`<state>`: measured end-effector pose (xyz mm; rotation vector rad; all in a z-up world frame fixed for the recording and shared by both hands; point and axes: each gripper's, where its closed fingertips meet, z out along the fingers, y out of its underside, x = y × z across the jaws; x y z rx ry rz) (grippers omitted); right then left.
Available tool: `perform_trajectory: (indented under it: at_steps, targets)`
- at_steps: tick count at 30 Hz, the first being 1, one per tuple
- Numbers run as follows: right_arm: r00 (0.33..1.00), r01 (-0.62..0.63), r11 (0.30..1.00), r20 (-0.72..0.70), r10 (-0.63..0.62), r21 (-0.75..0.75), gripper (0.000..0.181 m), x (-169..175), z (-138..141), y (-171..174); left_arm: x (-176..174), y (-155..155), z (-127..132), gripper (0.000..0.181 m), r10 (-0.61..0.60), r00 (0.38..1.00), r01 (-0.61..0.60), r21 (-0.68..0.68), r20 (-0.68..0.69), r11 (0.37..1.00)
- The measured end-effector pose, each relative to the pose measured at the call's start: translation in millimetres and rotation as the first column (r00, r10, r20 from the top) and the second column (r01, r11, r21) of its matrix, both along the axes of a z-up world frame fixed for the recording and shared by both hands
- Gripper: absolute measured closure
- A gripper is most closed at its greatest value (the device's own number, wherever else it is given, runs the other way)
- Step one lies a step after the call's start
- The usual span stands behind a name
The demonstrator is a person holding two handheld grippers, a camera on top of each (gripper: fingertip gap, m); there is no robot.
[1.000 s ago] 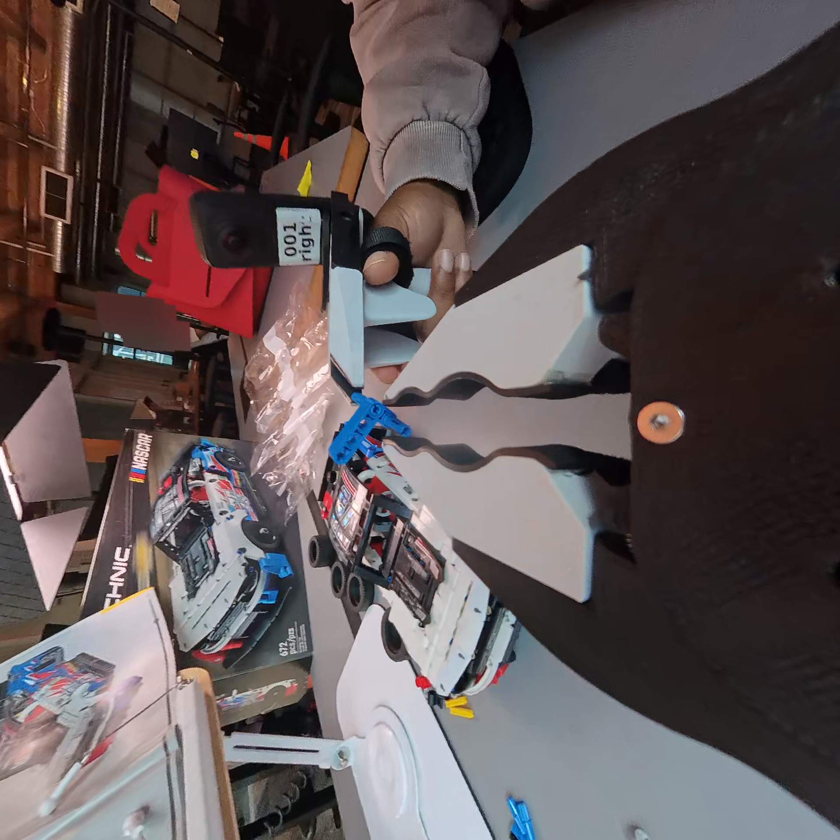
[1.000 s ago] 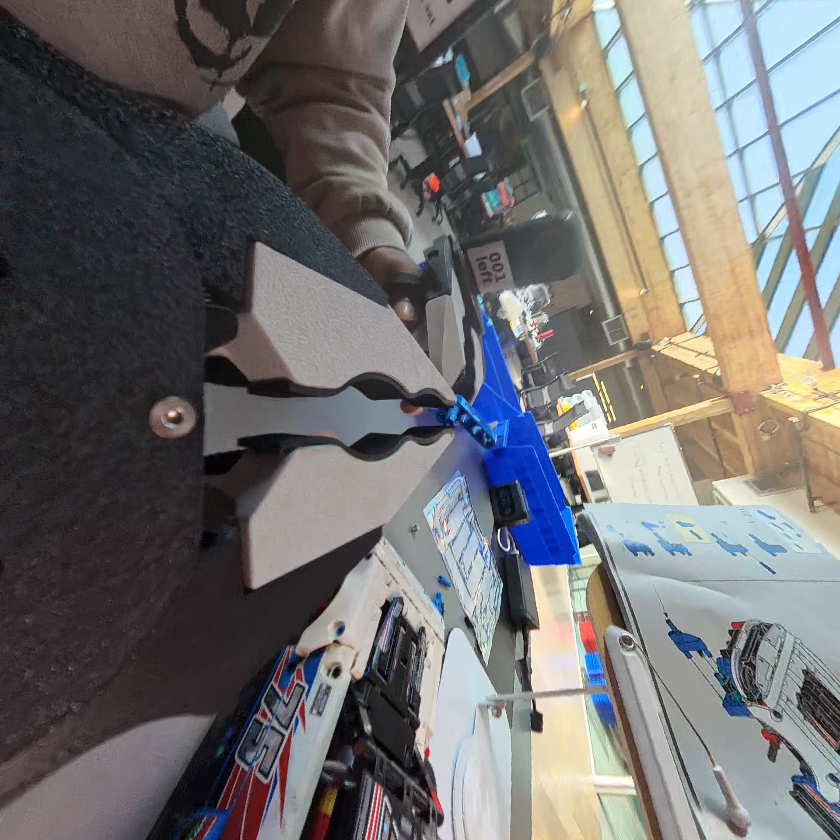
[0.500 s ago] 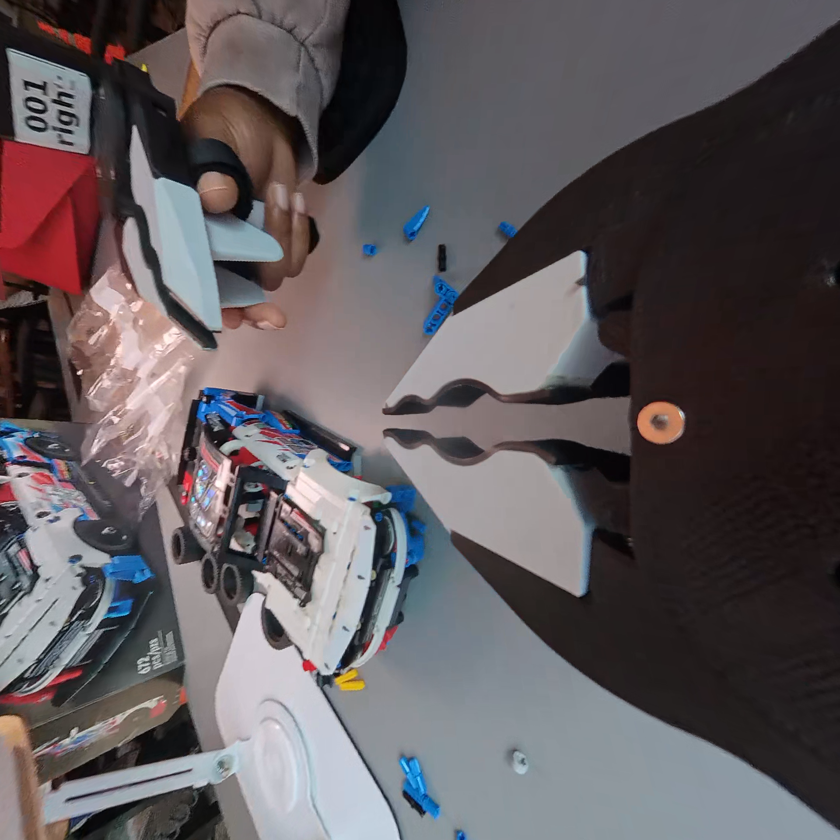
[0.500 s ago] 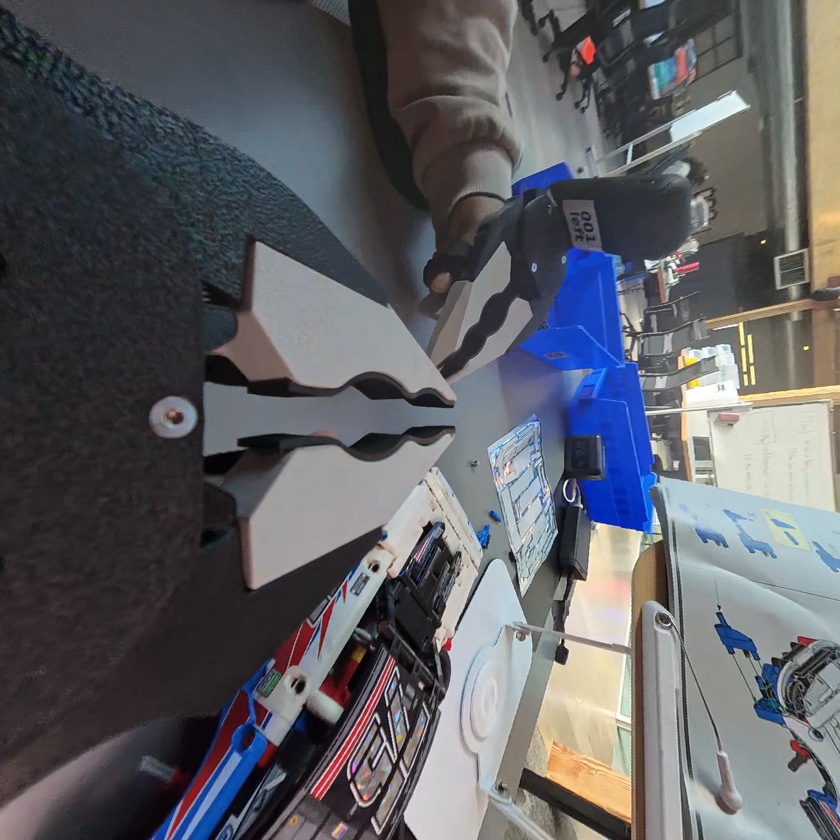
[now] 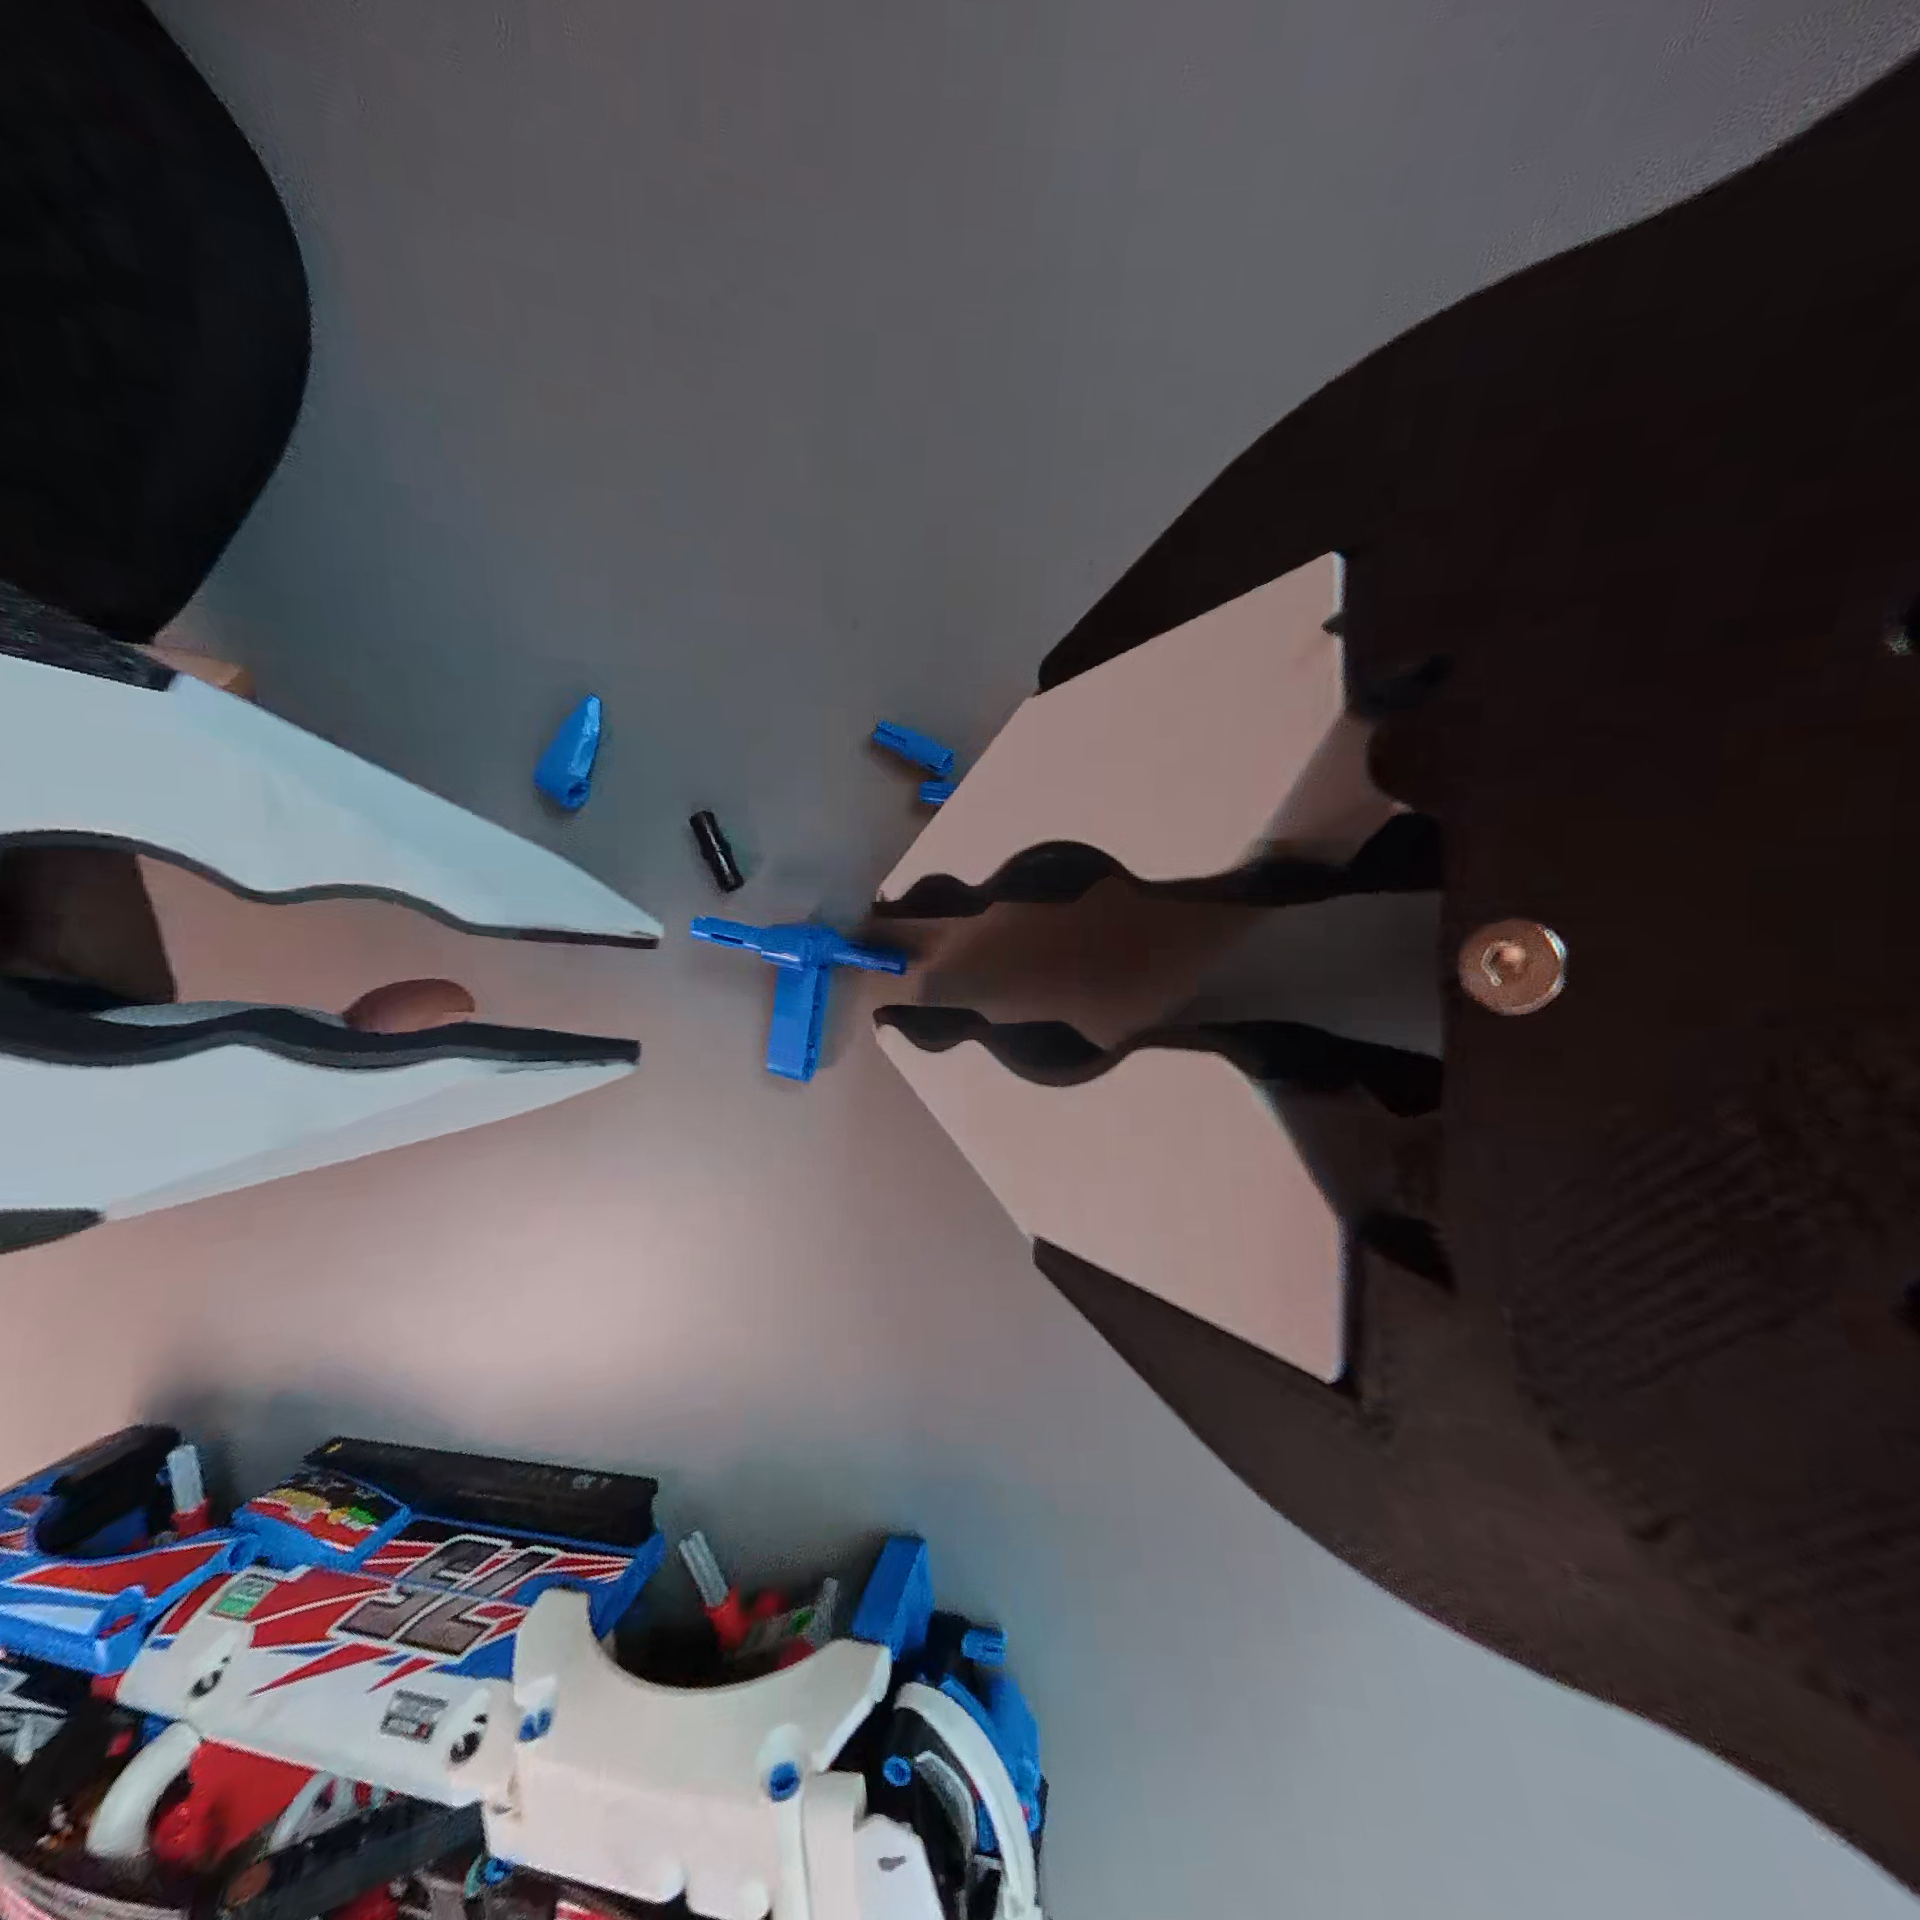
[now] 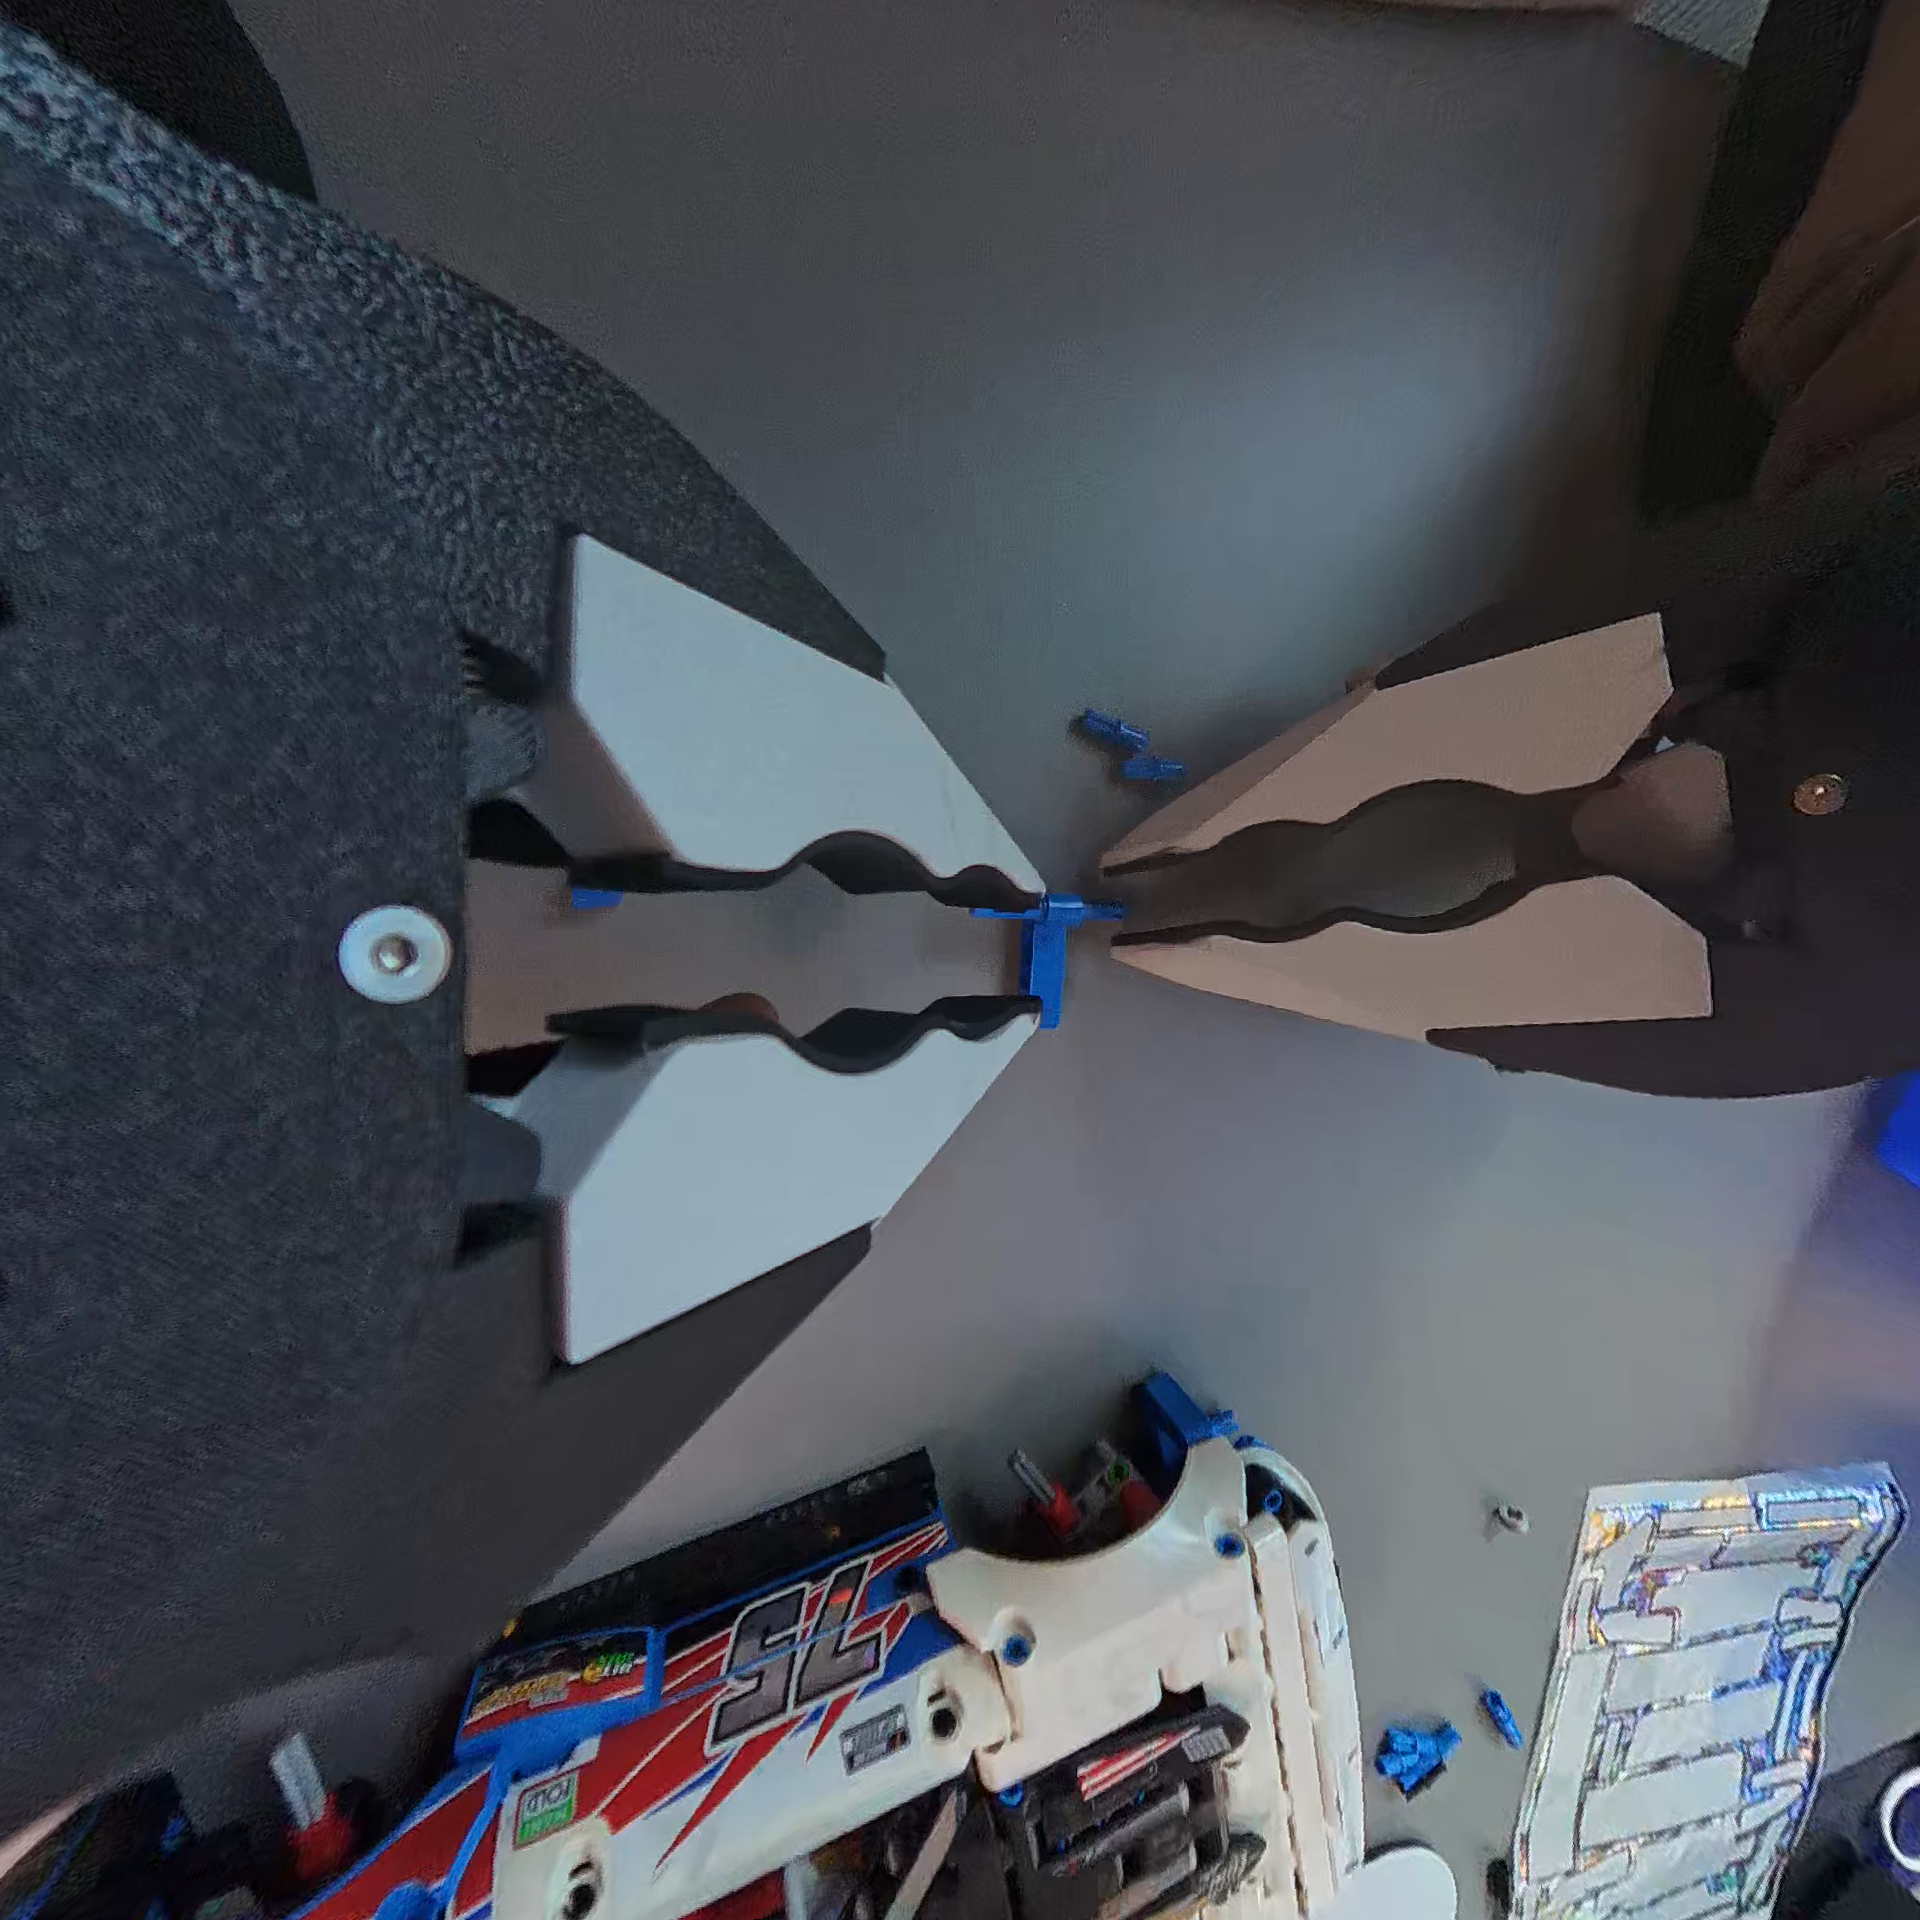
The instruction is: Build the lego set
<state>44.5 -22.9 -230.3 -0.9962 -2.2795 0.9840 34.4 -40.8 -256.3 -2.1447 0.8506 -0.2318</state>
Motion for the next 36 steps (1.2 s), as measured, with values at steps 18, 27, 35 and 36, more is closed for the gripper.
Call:
perform_trajectory:
  at_steps: [18, 27, 35, 36]
  targets:
    - [0.954, 0.048, 0.999, -0.297, -0.046, -0.003, 0.181, -18, 34, 2, -9, 11, 57, 0.181, 0.054, 0.996, -0.075, 0.315, 0.074, 0.946]
    - [0.925, -0.026, 0.978, -0.376, -0.055, -0.207, 0.179, -13, 66, -9, -7, 1, 114, 0.181, -0.074, 0.89, -0.138, 0.421, 0.45, 0.897]
    - [0.977, -0.026, 0.995, -0.212, 0.005, -0.096, 0.18, -4, 60, -9, 2, 6, 78, 0.181, -0.041, 0.915, -0.08, 0.28, 0.402, 0.957]
    - [0.985, -0.006, 0.998, -0.173, -0.006, -0.07, 0.18, -5, 56, -7, 2, 7, 72, 0.18, -0.027, 0.928, -0.077, 0.262, 0.373, 0.962]
